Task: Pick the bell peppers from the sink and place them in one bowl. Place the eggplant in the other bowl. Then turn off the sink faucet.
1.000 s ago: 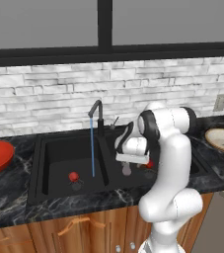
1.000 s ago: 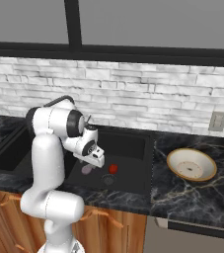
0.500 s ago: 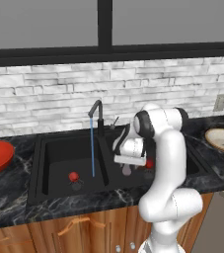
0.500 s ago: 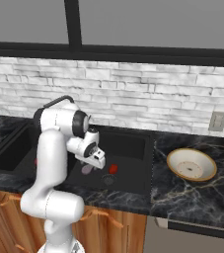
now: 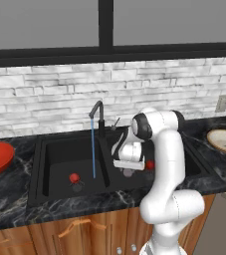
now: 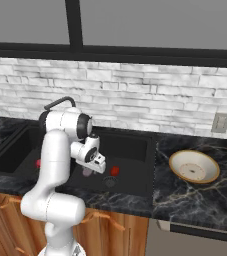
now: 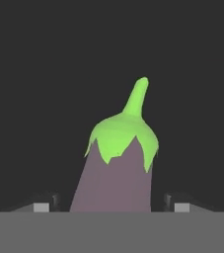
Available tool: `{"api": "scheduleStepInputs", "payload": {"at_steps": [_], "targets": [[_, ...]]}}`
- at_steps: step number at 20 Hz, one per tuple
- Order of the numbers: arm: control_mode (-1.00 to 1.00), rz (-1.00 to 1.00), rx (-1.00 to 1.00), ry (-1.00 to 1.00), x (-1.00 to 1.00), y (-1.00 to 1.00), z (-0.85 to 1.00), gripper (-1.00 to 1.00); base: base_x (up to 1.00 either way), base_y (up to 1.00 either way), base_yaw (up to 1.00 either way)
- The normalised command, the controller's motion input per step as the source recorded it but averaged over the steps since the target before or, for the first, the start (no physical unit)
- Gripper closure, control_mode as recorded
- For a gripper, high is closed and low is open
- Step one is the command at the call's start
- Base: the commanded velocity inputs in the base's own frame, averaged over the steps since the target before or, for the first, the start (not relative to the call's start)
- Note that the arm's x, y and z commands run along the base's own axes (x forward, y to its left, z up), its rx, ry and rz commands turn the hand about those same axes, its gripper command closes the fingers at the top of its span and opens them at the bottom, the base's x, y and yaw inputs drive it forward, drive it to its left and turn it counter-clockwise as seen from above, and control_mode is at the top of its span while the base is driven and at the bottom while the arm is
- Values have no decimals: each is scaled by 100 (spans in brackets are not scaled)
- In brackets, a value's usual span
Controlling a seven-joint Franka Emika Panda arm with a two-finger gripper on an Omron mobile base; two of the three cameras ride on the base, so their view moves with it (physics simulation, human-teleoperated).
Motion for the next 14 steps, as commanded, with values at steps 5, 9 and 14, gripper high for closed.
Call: {"api": "scheduleStepInputs", "payload": {"at_steps": [5,9,14], "targets": [[-100,-1,0,2,0,4,-5,100,0,0,0],[-100,-4,6,-1,-37,-4,40,100,0,0,0],[-100,0,5,-3,-42,0,92,100,0,0,0]]}}
